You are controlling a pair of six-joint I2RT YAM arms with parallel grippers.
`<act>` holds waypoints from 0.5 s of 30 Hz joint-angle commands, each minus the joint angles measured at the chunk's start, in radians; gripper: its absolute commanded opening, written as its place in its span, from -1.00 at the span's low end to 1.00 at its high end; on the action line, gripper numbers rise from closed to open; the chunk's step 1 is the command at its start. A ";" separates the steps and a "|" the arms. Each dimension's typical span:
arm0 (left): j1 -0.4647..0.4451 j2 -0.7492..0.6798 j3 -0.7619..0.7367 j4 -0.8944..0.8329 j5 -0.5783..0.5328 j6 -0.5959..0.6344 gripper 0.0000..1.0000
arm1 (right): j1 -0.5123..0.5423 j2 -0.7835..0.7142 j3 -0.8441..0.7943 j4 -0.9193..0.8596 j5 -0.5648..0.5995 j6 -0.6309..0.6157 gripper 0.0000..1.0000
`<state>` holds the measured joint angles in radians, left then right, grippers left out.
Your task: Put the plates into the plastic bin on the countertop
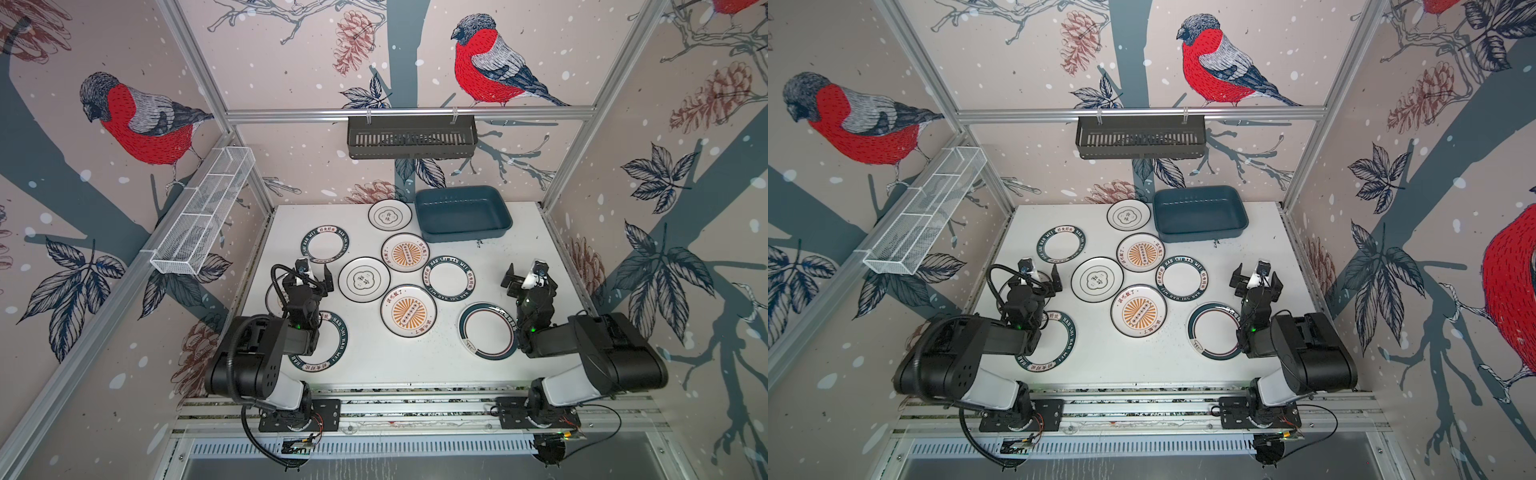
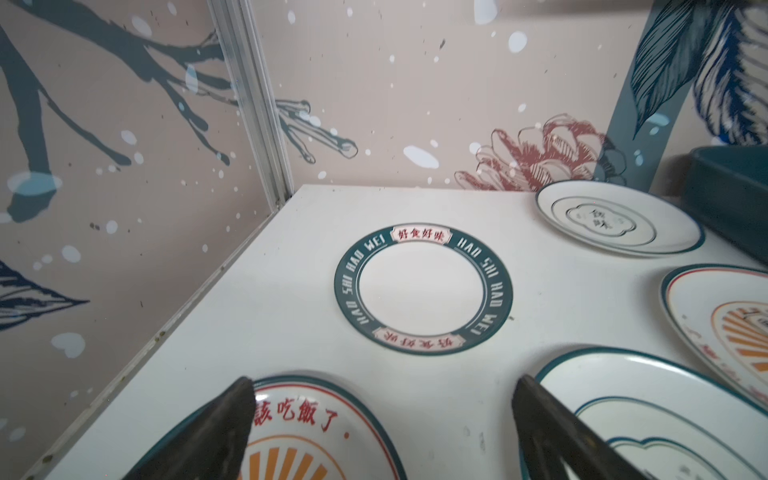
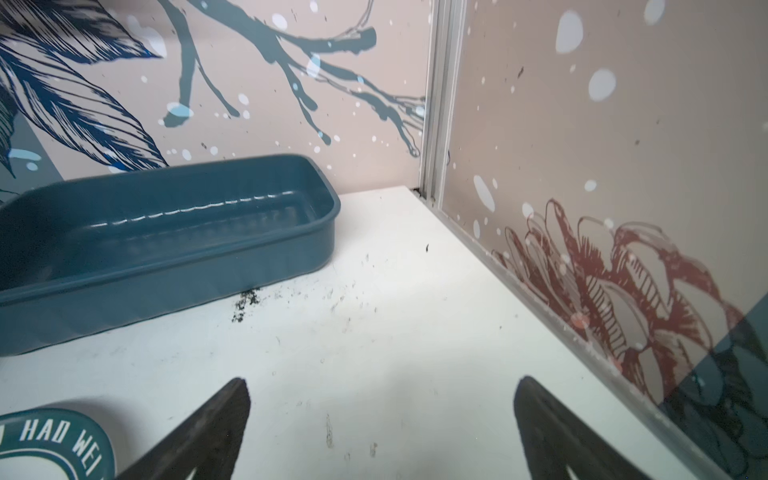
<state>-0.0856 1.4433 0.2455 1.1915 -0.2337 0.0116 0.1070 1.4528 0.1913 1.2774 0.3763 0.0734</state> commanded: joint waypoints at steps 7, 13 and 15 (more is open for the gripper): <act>-0.016 -0.417 0.312 -0.589 0.108 -0.200 0.93 | 0.053 -0.319 0.423 -0.779 -0.082 0.188 0.99; -0.082 -0.416 0.533 -0.927 0.264 -0.709 0.93 | 0.163 -0.244 0.810 -1.327 -0.167 0.484 0.99; -0.159 -0.413 0.520 -0.899 0.269 -0.825 0.93 | 0.215 -0.222 0.881 -1.390 -0.252 0.579 0.99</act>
<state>-0.1825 1.0241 0.7624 0.4305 -0.0418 -0.5274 0.2771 1.2095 1.0088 0.1783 0.2371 0.4610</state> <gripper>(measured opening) 0.964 0.996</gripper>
